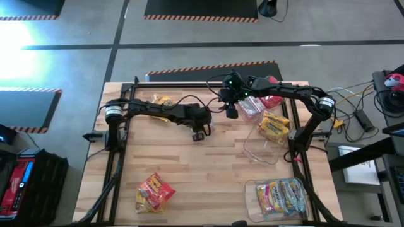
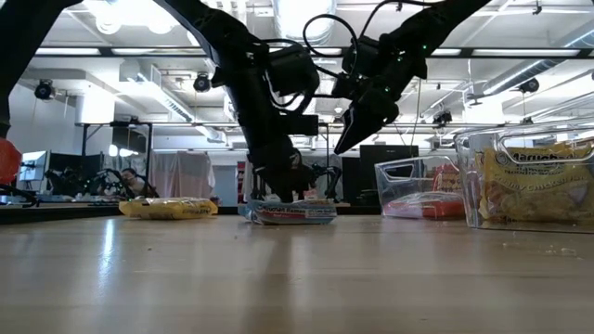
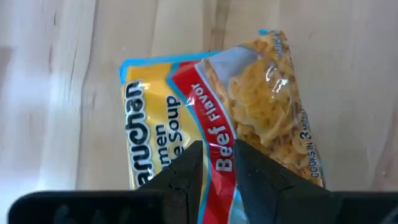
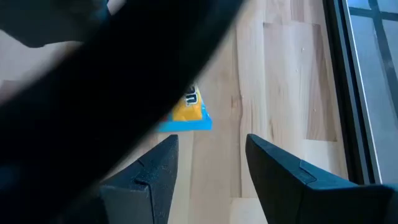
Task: Sort Maruchan noodles
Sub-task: Put the blue noodle pack into the bottom transparent bin
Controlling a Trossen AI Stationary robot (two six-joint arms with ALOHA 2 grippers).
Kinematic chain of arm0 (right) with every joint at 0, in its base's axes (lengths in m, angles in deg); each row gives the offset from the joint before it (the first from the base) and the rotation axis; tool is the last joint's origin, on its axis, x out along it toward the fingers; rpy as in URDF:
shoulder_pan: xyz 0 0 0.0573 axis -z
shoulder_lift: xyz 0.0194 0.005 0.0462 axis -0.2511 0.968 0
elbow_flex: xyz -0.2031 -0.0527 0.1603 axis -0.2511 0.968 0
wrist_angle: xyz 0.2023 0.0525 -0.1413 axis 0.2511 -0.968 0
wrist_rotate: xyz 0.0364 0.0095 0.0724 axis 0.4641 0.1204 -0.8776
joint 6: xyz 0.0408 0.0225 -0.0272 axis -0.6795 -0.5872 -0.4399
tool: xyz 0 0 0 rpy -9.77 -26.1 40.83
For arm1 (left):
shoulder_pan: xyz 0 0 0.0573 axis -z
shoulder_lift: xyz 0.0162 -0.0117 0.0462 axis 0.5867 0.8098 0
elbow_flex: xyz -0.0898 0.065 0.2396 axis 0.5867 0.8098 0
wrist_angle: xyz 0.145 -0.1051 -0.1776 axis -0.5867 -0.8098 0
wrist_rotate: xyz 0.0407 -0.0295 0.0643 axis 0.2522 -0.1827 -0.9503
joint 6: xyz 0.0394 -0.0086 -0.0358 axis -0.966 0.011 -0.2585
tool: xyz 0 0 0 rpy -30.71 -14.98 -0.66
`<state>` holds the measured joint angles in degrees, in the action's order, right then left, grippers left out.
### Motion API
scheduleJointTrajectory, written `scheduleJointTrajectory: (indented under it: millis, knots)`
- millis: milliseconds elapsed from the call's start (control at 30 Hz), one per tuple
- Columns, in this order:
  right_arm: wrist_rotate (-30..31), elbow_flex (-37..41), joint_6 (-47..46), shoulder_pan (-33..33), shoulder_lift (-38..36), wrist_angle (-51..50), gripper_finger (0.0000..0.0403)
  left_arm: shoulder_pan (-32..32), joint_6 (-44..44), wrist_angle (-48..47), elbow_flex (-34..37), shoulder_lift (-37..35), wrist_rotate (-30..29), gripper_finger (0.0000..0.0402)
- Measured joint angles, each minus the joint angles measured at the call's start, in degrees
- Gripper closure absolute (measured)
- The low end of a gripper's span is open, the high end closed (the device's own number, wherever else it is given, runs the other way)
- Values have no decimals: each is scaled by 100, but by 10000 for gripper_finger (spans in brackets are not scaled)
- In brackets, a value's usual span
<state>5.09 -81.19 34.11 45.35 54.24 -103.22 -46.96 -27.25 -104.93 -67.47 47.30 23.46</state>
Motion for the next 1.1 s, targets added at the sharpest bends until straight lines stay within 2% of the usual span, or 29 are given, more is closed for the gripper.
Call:
scheduleJointTrajectory:
  millis: [133,333,467,600,767,900,1100]
  knots:
    - [37,0,-8,0,-1,2,227,-11,246,14,-206,-11,56,325]
    - [37,0,-159,0,-7,4,227,15,2110,-3,-731,-8,196,325]
    - [39,0,-149,0,-7,2,227,52,2856,-50,-728,59,261,325]
    - [39,0,-90,0,-7,2,227,43,3847,-43,-670,197,637,325]
    - [39,0,-57,0,-7,2,227,49,4565,-12,-671,352,533,325]
    - [39,2,51,0,-7,0,227,56,4335,29,-698,491,215,325]
    - [40,2,53,0,-7,-4,227,49,2237,20,-703,638,204,325]
